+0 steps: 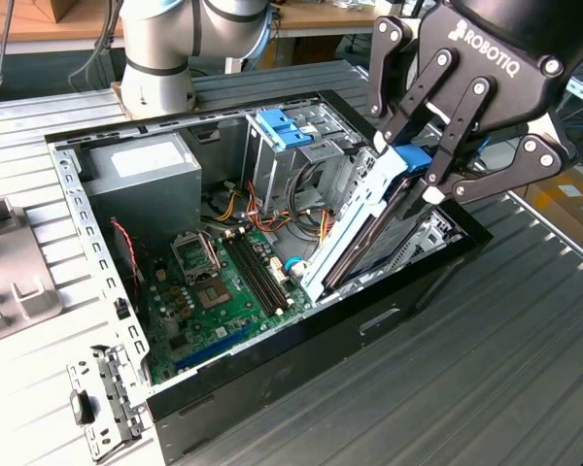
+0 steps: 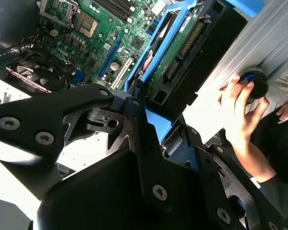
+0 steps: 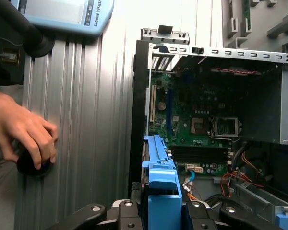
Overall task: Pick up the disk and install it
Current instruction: 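Pick up the disk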
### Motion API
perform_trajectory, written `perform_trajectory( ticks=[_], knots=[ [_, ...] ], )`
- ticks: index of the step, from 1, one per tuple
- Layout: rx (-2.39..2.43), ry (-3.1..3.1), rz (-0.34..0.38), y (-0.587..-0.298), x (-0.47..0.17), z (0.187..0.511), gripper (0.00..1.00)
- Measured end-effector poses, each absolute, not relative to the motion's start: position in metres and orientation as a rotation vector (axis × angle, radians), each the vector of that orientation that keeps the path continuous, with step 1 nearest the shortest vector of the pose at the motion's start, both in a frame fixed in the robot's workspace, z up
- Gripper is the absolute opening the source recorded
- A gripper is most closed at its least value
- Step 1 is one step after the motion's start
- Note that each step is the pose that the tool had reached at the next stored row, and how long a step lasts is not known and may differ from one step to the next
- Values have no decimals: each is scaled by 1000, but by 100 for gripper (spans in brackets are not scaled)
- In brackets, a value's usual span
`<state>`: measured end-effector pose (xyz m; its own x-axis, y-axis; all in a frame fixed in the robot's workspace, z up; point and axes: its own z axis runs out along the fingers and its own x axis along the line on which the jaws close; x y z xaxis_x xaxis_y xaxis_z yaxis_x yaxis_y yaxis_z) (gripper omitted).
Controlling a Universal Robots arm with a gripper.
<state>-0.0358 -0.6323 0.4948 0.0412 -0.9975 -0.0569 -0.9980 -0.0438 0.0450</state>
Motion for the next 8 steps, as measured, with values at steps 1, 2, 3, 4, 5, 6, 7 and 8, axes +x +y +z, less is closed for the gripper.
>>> perform_trajectory(
  ticks=[1,2,3,4,5,6,7,8],
  knots=[
    [-2262,2168,113,-632,-34,495,37],
    [-2262,2167,113,-632,-34,495,37],
    [-2262,2167,113,-632,-32,495,37],
    [-2262,2167,113,-632,-31,495,37],
    [-2262,2167,113,-632,-30,494,37],
    [-2262,2167,113,-632,-29,494,37],
    [-2262,2167,113,-632,-28,494,37],
    [-2262,2167,113,-632,-27,494,37]
  ],
)
